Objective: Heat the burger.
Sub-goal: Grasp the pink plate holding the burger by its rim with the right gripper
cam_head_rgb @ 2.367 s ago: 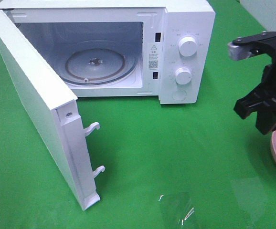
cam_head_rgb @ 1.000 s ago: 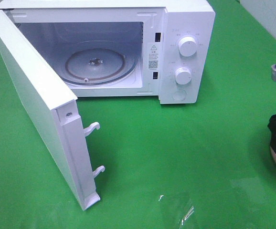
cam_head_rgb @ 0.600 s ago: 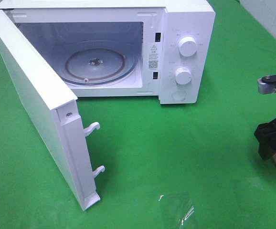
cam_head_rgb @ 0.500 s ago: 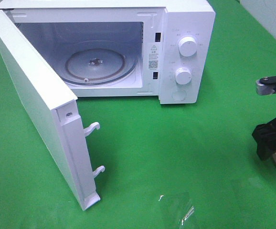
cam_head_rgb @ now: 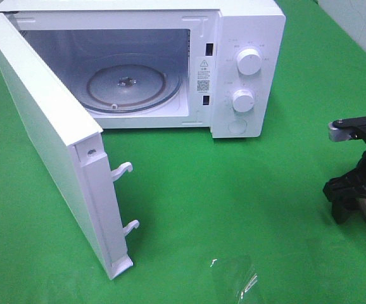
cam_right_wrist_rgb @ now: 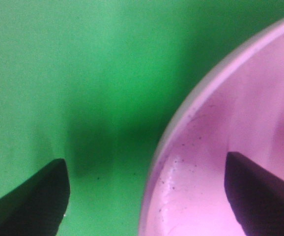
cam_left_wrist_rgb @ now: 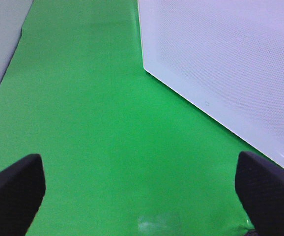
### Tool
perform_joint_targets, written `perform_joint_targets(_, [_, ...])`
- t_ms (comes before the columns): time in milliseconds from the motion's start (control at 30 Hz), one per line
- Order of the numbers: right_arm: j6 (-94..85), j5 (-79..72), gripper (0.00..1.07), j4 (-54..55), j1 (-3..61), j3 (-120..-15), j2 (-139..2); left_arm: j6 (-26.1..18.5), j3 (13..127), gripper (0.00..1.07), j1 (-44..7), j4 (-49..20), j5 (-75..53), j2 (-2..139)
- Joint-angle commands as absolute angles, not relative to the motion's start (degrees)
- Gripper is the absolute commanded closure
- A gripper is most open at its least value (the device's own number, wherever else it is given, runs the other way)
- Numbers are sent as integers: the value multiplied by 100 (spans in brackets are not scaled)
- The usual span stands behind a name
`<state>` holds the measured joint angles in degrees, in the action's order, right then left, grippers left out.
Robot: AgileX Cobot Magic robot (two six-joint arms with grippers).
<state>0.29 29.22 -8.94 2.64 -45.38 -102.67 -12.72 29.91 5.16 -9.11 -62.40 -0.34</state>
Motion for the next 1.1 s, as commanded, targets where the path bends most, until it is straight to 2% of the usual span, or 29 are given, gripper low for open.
perform_joint_targets(33, [183, 2882, 27, -1014, 241, -4515, -10353, -1266, 2979, 9, 487, -940, -6159, -126])
perform_joint_targets(533, [705, 2893, 34, -1387, 241, -4515, -10640, -1266, 2979, 9, 487, -940, -6159, -126])
perform_joint_targets(567, [859, 2928, 41, -1478, 241, -4515, -10640, -1266, 2979, 9, 487, -940, -6159, -126])
perform_joint_targets(600, [859, 2928, 41, -1478, 241, -4515, -10640, -1266, 2979, 9, 487, -940, -6159, -126])
perform_joint_targets(633, [963, 2956, 53, -1501, 241, -4515, -10640, -1266, 2979, 9, 487, -940, -6159, -126])
perform_joint_targets(667, [963, 2956, 53, -1501, 241, -4515, -10640, -1266, 2979, 9, 487, -940, -6159, -126])
perform_joint_targets(733, [1026, 3019, 82, -1564, 241, -4515, -10640, -1266, 2979, 9, 487, -940, -6159, -126])
perform_joint_targets(767, [1026, 3019, 82, -1564, 241, -4515, -10640, -1266, 2979, 9, 487, -940, -6159, -126])
perform_joint_targets(800, [1026, 3060, 98, -1593, 241, -4515, -10640, -1266, 2979, 9, 487, -940, -6159, -126])
perform_joint_targets(833, [1026, 3060, 98, -1593, 241, -4515, -10640, -1266, 2979, 9, 487, -940, -6159, -126])
perform_joint_targets(867, [1026, 3094, 107, -1593, 241, -4515, -10640, -1266, 2979, 9, 487, -940, -6159, -126])
perform_joint_targets(1100, [1026, 3174, 107, -1593, 281, -4515, -10640, -1266, 2979, 9, 487, -940, -6159, -126])
